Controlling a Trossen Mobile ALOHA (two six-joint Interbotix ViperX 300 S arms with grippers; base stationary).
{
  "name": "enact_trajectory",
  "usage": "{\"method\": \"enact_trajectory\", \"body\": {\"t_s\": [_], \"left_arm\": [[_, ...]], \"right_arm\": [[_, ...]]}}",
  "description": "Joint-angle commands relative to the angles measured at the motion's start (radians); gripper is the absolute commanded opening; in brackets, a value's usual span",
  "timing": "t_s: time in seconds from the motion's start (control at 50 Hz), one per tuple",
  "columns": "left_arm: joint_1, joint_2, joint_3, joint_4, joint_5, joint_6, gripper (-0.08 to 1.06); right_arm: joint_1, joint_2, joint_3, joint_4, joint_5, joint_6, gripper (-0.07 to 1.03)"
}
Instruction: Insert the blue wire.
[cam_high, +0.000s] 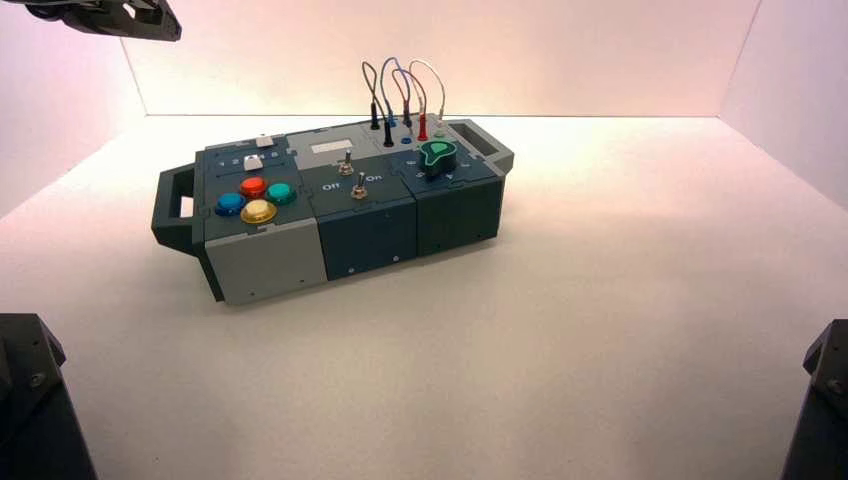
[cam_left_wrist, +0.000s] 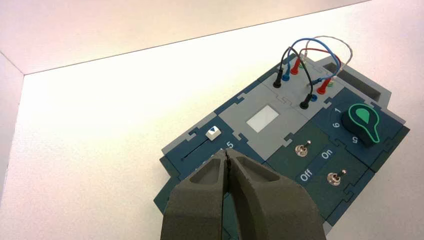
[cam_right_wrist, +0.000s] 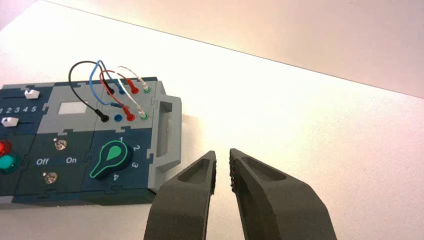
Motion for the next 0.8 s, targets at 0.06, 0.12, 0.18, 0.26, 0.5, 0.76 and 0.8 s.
{"method": "enact_trajectory", "body": {"t_s": [0.06,0.12,0.18,0.26,0.5,0.76,0.8], "left_arm": [[-0.005,-0.005,-0.014,-0.002,-0.008,-0.003,-0.03],[-0.006,-0.005,-0.012,-0.002,-0.008,-0.003,-0.03],[-0.008,-0.006,-0.012,-0.002,-0.008,-0.002,-0.03],[-0.008,-0.006,-0.012,-0.002,-0.008,-0.002,-0.03],[-0.041,-0.006,-0.018,-0.003,0.011,-0.003,-0.03],[-0.110,-0.008,-0.023,-0.002,0.018,0.006,-0.03],[-0.121,-0.006,-0.025,-0.002,0.018,0.009,-0.03]], "right_arm": [[0.002,-0.006,-0.012,0.005,-0.003,0.002,0.17],[0.002,-0.005,-0.012,0.005,-0.003,0.002,0.17],[0.002,-0.003,-0.011,0.005,-0.003,0.002,0.17],[0.002,-0.003,-0.012,0.005,-0.002,0.002,0.17],[0.048,-0.008,-0.034,0.011,0.060,0.002,0.17],[0.064,-0.006,-0.083,0.032,0.138,0.002,0.17],[0.066,-0.006,-0.092,0.040,0.149,0.002,0.17]]}}
